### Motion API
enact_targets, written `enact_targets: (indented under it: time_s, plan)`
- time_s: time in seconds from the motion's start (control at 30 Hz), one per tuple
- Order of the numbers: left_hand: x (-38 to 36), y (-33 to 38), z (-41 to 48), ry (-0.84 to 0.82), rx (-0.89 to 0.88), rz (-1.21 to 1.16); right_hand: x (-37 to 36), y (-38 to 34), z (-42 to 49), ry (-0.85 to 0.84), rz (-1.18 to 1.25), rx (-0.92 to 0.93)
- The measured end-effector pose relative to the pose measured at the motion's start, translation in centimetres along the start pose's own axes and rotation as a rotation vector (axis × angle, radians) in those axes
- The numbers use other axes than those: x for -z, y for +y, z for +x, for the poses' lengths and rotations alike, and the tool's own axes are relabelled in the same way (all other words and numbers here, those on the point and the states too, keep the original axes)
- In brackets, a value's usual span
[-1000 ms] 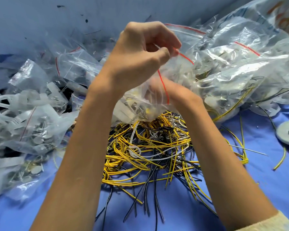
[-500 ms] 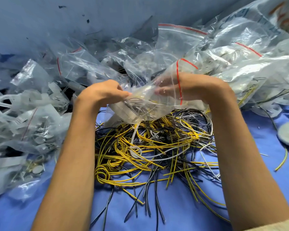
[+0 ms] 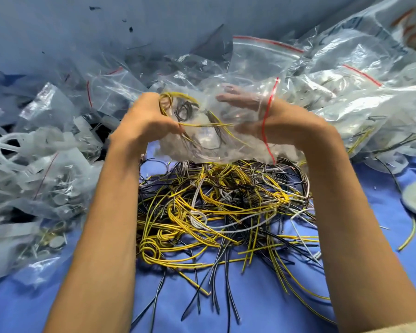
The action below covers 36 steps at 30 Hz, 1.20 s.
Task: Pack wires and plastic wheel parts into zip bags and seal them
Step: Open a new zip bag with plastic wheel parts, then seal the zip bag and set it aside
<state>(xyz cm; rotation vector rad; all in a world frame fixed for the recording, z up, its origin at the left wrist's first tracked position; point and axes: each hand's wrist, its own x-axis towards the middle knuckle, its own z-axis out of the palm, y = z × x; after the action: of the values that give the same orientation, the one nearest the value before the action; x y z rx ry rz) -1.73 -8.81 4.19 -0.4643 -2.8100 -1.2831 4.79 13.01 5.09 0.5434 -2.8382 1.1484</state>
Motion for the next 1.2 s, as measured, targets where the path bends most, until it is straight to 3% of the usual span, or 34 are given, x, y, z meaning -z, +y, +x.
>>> enact_targets:
  time_s: [0.13, 0.2, 0.33, 0.6, 0.77, 0.87, 0.93, 1.03, 1.13, 1.2]
  plan:
    - [-0.1, -0.2, 0.2, 0.307, -0.018, 0.132, 0.2, -1.1, -0.3, 0.19, 0.219, -0.032]
    - [0.3, -0.5, 0.1, 0.219, -0.014, 0.176, 0.4, -1.2, -0.3, 0.245, 0.287, -0.066]
    - [1.0, -0.3, -0.9, -0.132, 0.107, 0.168, 0.5, -1.2, -0.3, 0.246, 0.471, -0.19]
    - [0.4, 0.4, -0.3, -0.101, 0.154, 0.046, 0.1, -0.6, 0.2, 0.357, 0.294, -0.212]
    - [0.0, -0.4, 0.5, 0.176, 0.083, -0.043, -0.6, -0.7, 0.4, 0.379, 0.266, -0.101]
    - [0.2, 0.2, 0.7, 0.407, -0.159, -0.263, -0.9, -0.8, 0.7, 0.471, 0.202, 0.05]
    - [0.6, 0.1, 0.7, 0.415, -0.286, -0.172, -0.5, -0.6, 0.7, 0.51, 0.132, 0.094]
    - [1.1, -1.3, 1.0, 0.223, -0.137, 0.264, 0.3, 0.2, 0.1, 0.419, -0.053, 0.018]
    - [0.6, -2.1, 0.2, -0.289, 0.186, 0.458, 0.3, 1.0, -0.4, 0.222, -0.051, -0.103]
    - [0.2, -2.4, 0.0, -0.395, 0.271, 0.532, 0.1, 1.3, -0.2, 0.261, -0.031, -0.148]
